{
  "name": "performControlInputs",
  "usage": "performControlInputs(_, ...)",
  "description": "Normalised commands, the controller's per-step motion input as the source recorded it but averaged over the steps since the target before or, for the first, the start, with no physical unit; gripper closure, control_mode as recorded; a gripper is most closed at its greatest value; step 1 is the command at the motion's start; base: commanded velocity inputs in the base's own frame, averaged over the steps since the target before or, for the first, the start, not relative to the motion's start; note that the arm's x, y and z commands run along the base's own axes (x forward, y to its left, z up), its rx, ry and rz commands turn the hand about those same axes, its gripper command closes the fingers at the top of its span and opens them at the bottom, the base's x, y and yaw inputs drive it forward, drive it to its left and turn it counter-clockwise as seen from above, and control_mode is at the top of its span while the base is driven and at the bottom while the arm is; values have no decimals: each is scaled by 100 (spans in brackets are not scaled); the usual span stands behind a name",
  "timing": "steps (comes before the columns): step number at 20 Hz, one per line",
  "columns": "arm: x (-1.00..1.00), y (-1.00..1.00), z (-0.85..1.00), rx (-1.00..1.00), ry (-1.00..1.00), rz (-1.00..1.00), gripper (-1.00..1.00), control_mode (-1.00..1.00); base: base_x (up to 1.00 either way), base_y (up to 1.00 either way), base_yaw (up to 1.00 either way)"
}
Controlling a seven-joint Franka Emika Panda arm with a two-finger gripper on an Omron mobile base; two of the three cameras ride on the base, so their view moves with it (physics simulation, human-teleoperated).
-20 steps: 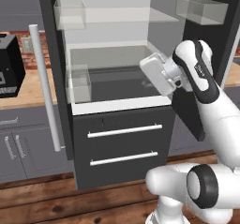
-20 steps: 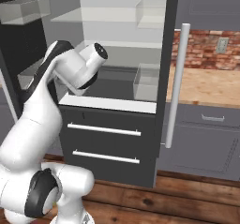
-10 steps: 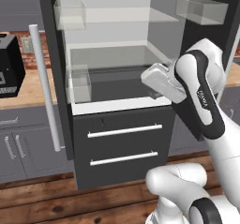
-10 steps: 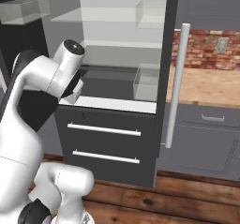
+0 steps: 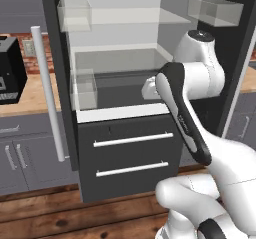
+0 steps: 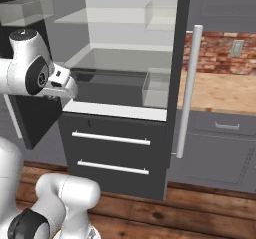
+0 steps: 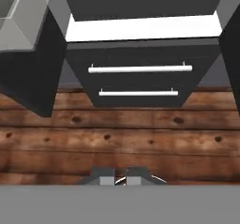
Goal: Place one of the steaks on the plate and the other in the bowl. Then place the bowl in the fridge.
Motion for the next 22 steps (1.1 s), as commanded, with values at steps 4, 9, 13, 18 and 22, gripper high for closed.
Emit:
performControlInputs(4,-2,-44,0,-12,-15,0,-100,-100,0,0,0)
performControlInputs(9,-45,-47,6,9,-11,0,-100,-100,0,0,0)
performControlInputs(13,-34,-2,30,6,-16,0,-100,-100,0,0,0)
performControlInputs(18,-32,8,35,0,-25,-1,-100,-100,0,0,0)
performControlInputs(22,-32,0,34,0,-26,0,-100,-100,0,0,0)
